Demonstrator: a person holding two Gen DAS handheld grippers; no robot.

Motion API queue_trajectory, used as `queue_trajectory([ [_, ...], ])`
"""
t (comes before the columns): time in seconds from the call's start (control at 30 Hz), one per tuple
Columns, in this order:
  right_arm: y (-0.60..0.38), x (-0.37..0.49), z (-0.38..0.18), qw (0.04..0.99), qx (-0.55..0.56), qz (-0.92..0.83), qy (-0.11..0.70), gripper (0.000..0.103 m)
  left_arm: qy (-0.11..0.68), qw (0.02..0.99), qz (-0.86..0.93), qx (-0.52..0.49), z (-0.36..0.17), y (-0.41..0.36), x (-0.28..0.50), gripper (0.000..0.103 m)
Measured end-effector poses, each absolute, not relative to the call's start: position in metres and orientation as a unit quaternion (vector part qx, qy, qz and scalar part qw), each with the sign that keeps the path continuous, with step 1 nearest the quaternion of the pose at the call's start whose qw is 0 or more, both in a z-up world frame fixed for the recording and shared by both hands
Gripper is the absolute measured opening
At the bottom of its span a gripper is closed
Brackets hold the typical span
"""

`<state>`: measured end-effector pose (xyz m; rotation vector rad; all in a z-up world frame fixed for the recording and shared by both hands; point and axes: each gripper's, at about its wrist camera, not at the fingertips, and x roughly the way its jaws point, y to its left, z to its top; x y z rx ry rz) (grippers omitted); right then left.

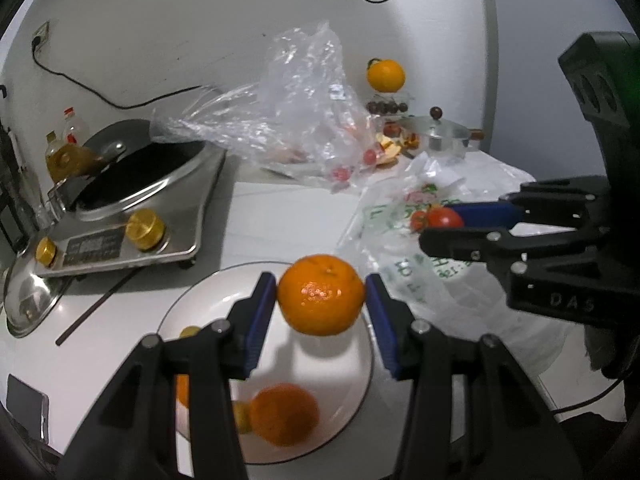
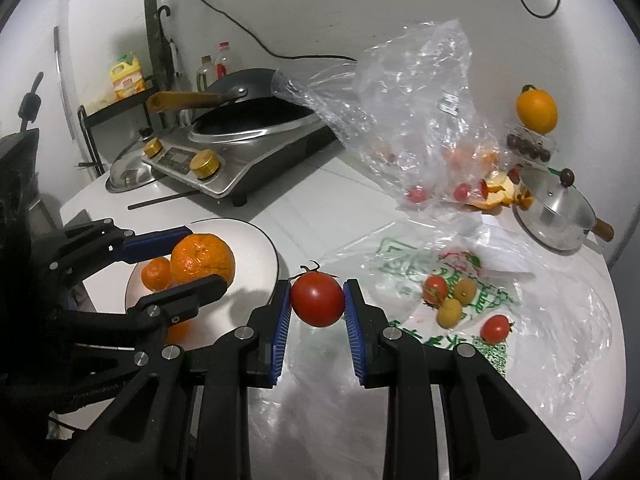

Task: Organize fruits
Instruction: 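Lift and carry the mandarin and tomato over the white plate with both grippers, then lower the mandarin onto the plate and open the left gripper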

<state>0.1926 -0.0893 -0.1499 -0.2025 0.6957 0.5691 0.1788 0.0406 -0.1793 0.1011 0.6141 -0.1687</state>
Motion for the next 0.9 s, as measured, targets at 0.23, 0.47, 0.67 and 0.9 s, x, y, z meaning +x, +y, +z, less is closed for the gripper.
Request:
queue_trajectory([
  [0.23,-0.071,0.192,-0.153,0.890,-0.110,0.285,0.338,0.029,0.308,0.949,-0.065,0.036,-0.187,0.065,0.180,0.047],
  [0.47,-0.055,0.194,-0.157,0.885,-0.121,0.293,0.342,0.029,0.310,0.950,-0.046,0.014,-0.192,0.088,0.187,0.047],
  [0.67,-0.050,0.200,-0.162,0.881,-0.121,0.297,0.346,0.029,0.319,0.947,-0.040,0.004,-0.198,0.100,0.196,0.047],
  [0.9,-0.043,0.210,-0.170,0.875,-0.117,0.306,0.356,0.029,0.331,0.943,-0.038,-0.012,-0.204,0.107,0.212,0.047],
])
